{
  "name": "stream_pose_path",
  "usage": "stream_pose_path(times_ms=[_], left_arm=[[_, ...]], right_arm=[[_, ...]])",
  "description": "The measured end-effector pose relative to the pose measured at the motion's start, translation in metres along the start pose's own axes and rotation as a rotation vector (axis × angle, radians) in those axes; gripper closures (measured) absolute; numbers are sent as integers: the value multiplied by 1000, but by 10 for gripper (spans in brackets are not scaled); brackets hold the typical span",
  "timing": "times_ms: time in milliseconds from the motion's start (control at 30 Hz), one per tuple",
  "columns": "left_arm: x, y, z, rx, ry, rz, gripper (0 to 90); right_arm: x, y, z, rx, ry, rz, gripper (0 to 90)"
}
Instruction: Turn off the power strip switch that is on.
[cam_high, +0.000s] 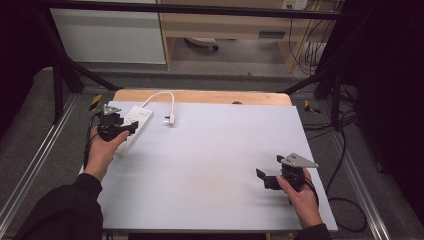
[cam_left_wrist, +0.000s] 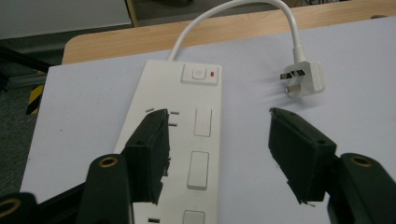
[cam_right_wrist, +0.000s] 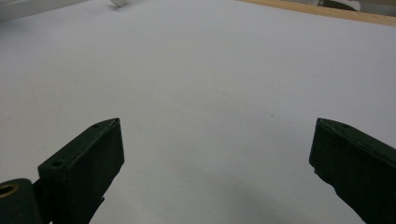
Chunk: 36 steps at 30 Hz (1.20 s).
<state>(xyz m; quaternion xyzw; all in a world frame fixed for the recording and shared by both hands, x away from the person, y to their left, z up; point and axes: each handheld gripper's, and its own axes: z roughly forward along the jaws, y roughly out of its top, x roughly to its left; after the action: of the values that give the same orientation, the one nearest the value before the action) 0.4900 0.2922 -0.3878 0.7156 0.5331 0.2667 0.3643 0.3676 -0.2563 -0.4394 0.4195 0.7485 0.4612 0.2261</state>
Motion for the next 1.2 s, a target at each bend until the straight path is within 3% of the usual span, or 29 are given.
stream_pose_path(times_ms=[133, 467, 767, 900, 1200], left_arm=[[-2, -1, 1, 22, -10, 14, 511], [-5, -3, 3, 45, -48, 44, 660], [-4, -8, 3, 38, -74, 27, 815], [-3, -9, 3, 41, -75, 3, 846], [-2, -12, 2, 29, -79, -8, 896]], right_arm=[[0, 0, 0, -1, -1, 0, 36], [0, 0, 0, 1, -1, -2, 36], [0, 0, 0, -1, 2, -3, 36], [0, 0, 0, -1, 2, -3, 36], [0, 0, 0, -1, 2, -5, 37]])
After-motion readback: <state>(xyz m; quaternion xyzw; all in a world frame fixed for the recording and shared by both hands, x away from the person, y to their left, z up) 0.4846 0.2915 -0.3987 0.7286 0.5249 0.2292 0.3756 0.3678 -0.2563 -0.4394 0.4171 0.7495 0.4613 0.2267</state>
